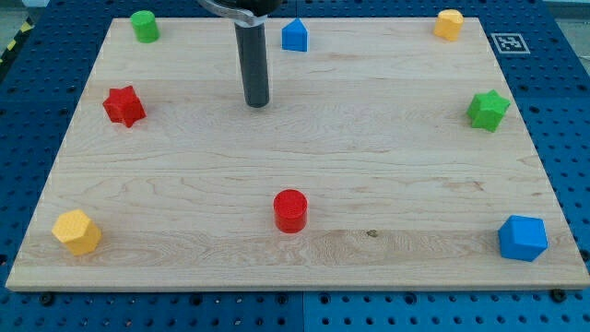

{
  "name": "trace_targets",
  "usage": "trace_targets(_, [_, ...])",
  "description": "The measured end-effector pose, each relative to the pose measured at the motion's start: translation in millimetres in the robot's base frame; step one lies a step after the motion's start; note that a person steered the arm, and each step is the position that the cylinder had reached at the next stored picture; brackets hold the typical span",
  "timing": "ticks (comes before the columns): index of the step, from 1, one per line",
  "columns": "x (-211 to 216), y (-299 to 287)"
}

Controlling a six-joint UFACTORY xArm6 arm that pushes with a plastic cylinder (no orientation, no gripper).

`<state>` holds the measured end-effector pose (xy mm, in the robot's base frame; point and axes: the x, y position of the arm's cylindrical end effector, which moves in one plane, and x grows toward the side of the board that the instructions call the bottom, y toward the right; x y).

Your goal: Move green circle right a bit

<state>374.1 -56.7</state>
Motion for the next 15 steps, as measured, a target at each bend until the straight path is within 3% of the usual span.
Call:
trace_targets(3, [-2,-5])
trace_targets(4, [-8,-61])
trace_targets(6, [-60,-204])
trace_targets(7, [-82,-248])
trace_targets(9, [-182,-232])
trace_targets(12, [-150,-190])
trace_targets(13, [-149,-155])
trace_targets(15, [-154,-149])
